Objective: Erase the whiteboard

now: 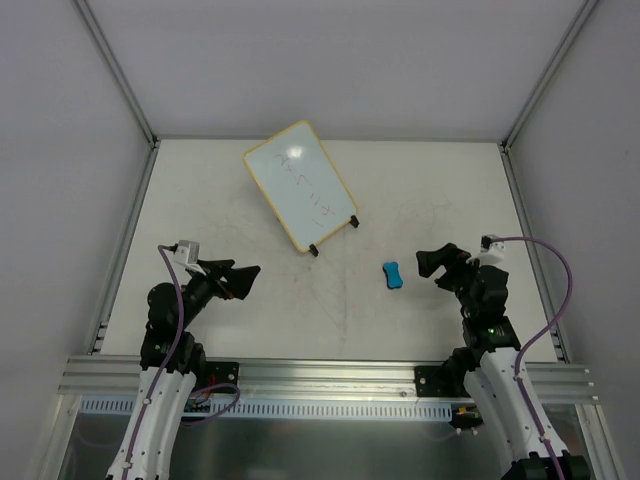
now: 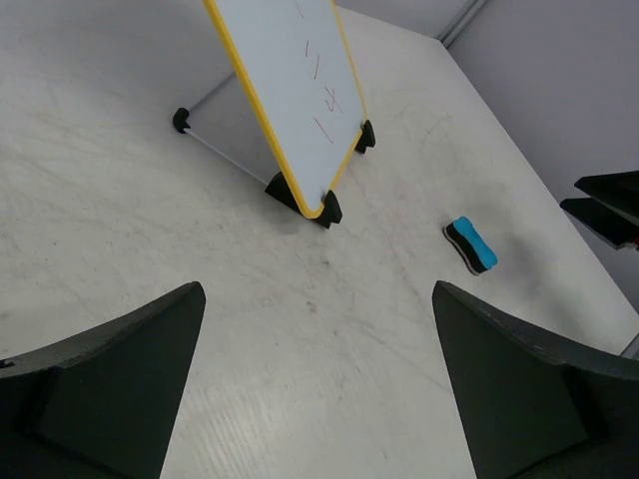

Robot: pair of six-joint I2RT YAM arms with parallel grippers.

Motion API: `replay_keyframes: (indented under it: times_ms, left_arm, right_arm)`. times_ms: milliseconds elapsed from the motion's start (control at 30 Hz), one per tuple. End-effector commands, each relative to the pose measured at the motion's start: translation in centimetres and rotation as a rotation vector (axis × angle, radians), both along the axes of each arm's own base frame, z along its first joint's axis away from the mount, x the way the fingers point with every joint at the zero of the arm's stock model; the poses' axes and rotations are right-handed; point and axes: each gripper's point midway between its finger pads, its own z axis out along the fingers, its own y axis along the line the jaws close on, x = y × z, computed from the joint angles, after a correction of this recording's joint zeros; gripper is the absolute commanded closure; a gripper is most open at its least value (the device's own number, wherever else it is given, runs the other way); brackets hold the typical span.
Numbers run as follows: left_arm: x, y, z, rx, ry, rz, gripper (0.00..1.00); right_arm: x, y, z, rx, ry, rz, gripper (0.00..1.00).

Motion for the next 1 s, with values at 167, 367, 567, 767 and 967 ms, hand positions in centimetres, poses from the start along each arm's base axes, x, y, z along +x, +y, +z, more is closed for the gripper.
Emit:
replay_keyframes:
  times_ms: [167,367,567,767,967]
  left_arm:
    - [0.4,0.5,1.5,0.021,-0.033,0.030,0.01]
    - [0.5,0.7,1.4,0.020,-0.022,0.044,0.01]
    - [0.4,0.6,1.5,0.016,-0.025,0.035,0.01]
    - [0.4,0.5,1.5,0.020,-0.023,0.030,0.01]
    - [0.3,0.5,1.4,0.021,-0.027,0.026,0.01]
  right_arm:
    - [0.3,0.4,0.5,-0.057,0.027,0.046,0.01]
    - [-1.4,2.3,-1.8,-0.190,0.292,0.162,0.14]
    - [-2.8,4.4,-2.6,-0.303,0.334,0.226,0.22]
    - [-3.2,5.0,-4.5,-0.414,0.472,0.262,0.21]
    - [-2.1,6.0,-5.2,-0.484,0.499,0.282,0.11]
